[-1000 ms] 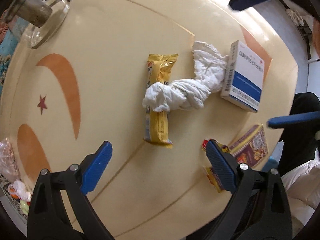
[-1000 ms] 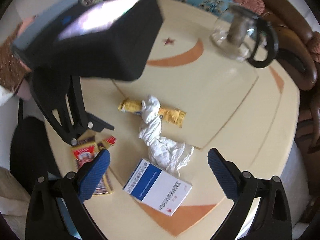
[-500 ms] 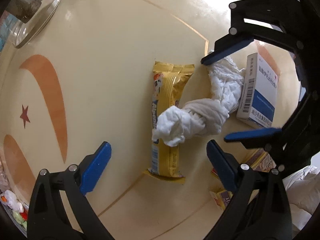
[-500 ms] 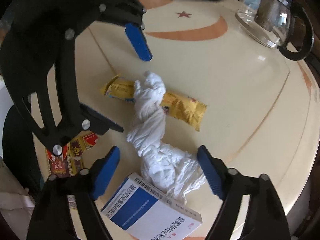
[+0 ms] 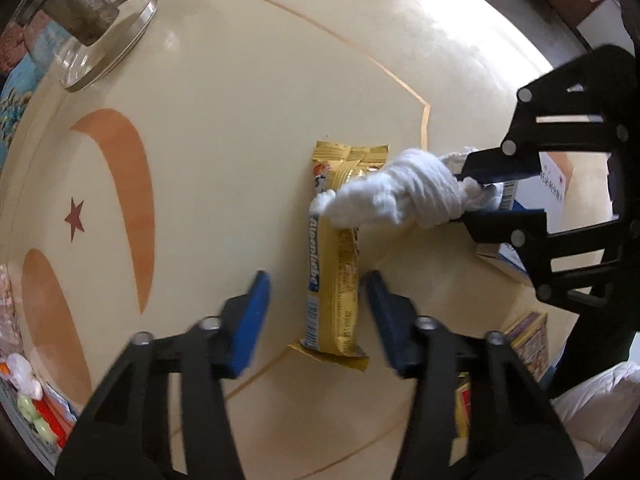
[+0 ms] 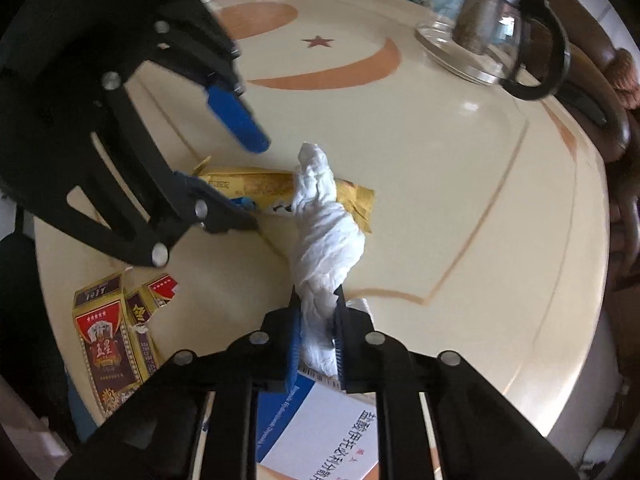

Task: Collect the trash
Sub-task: 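Grasp the white tissue with the right tool while the left tool grasps the yellow snack bar, then carry the tissue and snack bar down over the pink bin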

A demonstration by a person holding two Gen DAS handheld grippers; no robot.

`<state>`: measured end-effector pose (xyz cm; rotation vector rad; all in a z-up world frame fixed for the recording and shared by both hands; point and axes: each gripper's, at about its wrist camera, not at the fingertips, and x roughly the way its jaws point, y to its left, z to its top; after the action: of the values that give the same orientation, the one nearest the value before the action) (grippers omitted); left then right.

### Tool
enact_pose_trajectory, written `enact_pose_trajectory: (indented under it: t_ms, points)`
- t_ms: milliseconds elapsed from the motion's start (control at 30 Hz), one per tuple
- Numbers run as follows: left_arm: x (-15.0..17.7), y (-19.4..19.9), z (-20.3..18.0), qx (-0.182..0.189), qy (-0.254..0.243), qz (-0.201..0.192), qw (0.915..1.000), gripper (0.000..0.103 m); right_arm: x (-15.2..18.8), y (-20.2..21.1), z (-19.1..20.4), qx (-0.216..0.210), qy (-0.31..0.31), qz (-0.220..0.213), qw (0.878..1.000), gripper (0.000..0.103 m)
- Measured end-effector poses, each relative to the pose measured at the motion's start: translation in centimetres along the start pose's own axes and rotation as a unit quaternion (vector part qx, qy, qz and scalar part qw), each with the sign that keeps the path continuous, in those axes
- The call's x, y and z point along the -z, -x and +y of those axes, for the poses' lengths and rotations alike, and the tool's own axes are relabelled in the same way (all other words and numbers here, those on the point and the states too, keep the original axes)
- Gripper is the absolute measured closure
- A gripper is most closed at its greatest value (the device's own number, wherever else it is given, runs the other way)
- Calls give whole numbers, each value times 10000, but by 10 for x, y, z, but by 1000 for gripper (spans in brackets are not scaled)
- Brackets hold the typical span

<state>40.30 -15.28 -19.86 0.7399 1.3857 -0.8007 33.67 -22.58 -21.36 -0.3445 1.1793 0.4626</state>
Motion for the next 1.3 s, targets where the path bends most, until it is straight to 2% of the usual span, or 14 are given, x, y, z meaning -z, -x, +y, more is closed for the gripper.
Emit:
enact_pose_trajectory:
  t_ms: [67,133,267,367,400,600,667,733,867,1100,1300]
  points:
    - [1,2,-2,-14,133,0,9999,71,1,4,-5,107,-196,19,9997,90]
    - [0,4,-4,-40,306,9,9995,78,1,7,-13,302,-427,22,9986,90]
    - [4,4,-3,-95,728,12,9973,78,3,28,-29,726,-933,-62,9930,90]
    - [8,9,-5,-430,960,-7,9944,78,7,47,-41,811,-1305,-166,9880,90]
    - [6,11,-3,-430,1021,-36,9938,78,8,53,-44,796,-1404,-212,9867,90]
    - [22,54,-10,-446,1346,-499,9886,78,19,98,-34,945,-1623,-426,9813,90]
    - [33,77,-19,-532,1412,-702,9861,78,24,113,-24,928,-1656,-532,9804,90]
    - [43,94,-8,-660,1440,-832,9839,78,30,130,-12,964,-1632,-605,9800,90]
    - [75,123,-38,-823,1421,-1117,9801,78,33,157,8,935,-1589,-775,9798,90]
    - [129,141,-77,-993,1462,-1403,9742,78,60,201,68,987,-1397,-970,9805,90]
    - [173,155,-112,-1049,1328,-1592,9726,78,79,226,119,1041,-1197,-1095,9812,90]
